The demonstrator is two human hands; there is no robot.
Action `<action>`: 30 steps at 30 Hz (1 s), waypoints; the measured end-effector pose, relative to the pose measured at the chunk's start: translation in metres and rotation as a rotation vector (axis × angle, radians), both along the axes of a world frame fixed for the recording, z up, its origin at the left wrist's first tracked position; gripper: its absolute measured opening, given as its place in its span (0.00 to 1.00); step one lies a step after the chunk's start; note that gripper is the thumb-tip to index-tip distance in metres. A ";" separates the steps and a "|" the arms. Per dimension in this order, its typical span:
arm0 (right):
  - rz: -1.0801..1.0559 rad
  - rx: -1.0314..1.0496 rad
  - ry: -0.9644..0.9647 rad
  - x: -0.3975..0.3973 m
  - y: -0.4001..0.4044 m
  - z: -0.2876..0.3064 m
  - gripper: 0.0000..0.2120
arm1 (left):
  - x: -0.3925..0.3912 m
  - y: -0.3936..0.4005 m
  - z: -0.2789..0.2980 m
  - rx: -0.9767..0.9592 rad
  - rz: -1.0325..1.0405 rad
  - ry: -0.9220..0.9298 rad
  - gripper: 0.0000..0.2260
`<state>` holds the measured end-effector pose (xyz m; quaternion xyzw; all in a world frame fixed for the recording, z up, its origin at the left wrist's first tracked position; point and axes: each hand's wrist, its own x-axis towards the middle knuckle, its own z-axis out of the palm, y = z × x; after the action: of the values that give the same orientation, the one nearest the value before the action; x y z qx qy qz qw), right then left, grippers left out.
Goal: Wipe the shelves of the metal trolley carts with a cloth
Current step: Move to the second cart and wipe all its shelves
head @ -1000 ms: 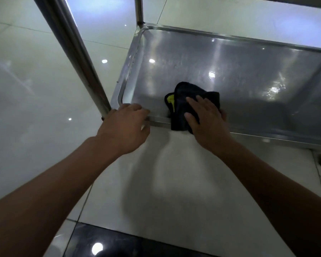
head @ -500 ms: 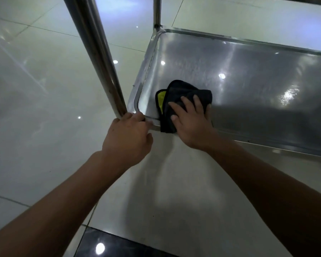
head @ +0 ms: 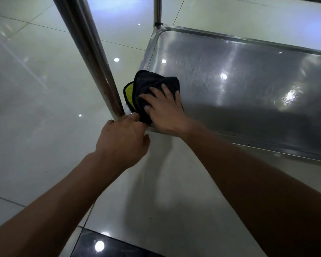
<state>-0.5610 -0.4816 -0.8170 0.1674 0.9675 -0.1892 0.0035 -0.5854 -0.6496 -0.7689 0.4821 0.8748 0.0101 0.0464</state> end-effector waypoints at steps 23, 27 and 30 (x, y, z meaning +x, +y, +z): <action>-0.539 0.103 0.032 0.192 0.137 -0.013 0.20 | 0.056 0.093 -0.011 0.033 -0.103 0.042 0.15; -0.461 0.060 0.020 0.162 0.131 -0.005 0.19 | 0.054 0.084 -0.022 0.066 -0.114 0.057 0.19; -0.344 0.071 -0.031 0.118 0.120 0.000 0.20 | 0.051 0.081 -0.024 0.081 -0.068 0.081 0.19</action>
<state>-0.4427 -0.3614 -0.8167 0.3332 0.9306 -0.1500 -0.0201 -0.5344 -0.5684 -0.7930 0.5129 0.8581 0.0244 -0.0081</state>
